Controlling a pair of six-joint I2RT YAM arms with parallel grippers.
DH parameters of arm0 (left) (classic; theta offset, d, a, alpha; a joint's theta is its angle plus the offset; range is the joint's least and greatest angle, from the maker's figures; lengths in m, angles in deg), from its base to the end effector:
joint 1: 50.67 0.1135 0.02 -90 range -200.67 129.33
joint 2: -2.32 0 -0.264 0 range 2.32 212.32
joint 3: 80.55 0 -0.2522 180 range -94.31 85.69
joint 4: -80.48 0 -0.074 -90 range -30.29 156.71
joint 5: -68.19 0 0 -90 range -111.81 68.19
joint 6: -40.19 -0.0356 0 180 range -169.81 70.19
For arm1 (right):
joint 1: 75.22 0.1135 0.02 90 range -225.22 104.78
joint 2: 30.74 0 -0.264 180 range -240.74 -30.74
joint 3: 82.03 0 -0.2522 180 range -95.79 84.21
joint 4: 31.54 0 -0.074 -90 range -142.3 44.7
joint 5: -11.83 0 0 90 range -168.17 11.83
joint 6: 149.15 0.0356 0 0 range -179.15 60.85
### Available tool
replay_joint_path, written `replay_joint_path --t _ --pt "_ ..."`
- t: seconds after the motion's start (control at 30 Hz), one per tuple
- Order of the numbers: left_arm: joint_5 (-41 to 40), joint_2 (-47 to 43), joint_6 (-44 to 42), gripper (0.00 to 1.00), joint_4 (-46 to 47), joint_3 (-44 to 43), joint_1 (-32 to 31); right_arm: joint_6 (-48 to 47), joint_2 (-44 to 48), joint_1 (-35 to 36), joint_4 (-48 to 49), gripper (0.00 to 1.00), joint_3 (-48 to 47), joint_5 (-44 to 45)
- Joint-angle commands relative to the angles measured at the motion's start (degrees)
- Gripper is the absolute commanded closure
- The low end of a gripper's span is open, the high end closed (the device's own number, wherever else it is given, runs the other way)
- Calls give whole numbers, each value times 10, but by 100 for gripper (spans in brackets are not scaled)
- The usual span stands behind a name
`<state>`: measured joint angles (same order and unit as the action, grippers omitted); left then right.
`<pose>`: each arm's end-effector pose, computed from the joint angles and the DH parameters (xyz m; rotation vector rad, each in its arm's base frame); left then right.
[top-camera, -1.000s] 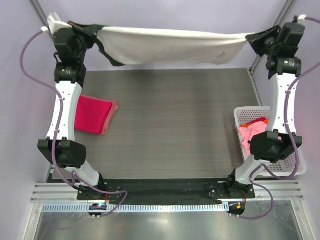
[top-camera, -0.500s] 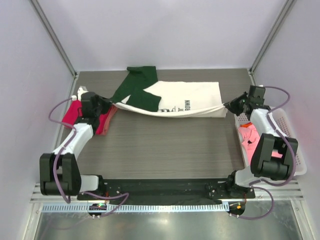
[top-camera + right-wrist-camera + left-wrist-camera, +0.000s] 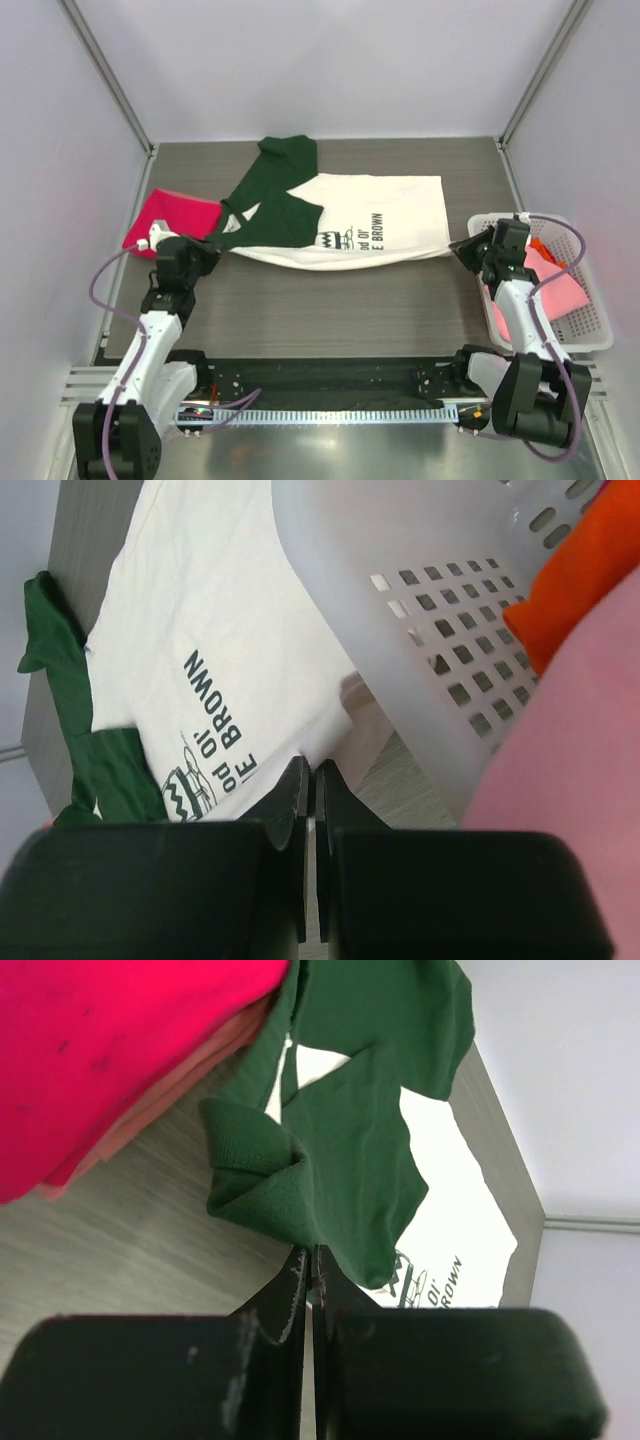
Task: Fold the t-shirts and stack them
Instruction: Fold the tshirt
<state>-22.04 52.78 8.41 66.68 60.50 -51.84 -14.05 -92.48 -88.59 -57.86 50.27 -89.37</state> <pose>0.1981 -0.0039 0.2199 -0.9929 1.8213 -0.6471 0.2182 -0.0448 0.2143 1.0364 2.0662 0.5097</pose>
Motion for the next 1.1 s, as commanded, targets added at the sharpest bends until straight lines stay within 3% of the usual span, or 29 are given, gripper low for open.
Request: replay_joint_path --t 0.0,0.23,0.33,0.37,0.4,0.43,0.47,0.53,0.7,0.9,1.07 --pt "-18 -68 1 100 -79 14 -1 -11 65 -4 -11 99 22 47" --pt "-13 -190 12 100 -161 87 -1 17 169 -4 -104 99 71 139" --pt "-23 -232 22 94 -205 109 -1 28 193 -4 -128 92 91 162" --pt "-27 -250 36 88 -228 117 -1 36 209 -4 -132 89 97 163" --pt "-32 -258 45 68 -245 119 -1 38 219 -4 -135 84 102 164" --pt "-39 -266 54 59 -262 119 -1 40 230 -4 -139 53 111 164" --pt "-52 -276 60 50 -289 114 -1 45 252 -4 -142 43 114 164" --pt "-64 -303 61 33 -316 105 -1 42 274 -4 -149 34 115 167" --pt "-90 -352 30 4 -377 32 -1 -23 287 -4 -150 32 70 141" --pt "-76 -267 -24 0 -334 -48 -1 -82 203 -2 -152 41 -28 119" --pt "-101 -86 -63 0 -292 -145 0 -100 140 18 -145 42 -106 118"
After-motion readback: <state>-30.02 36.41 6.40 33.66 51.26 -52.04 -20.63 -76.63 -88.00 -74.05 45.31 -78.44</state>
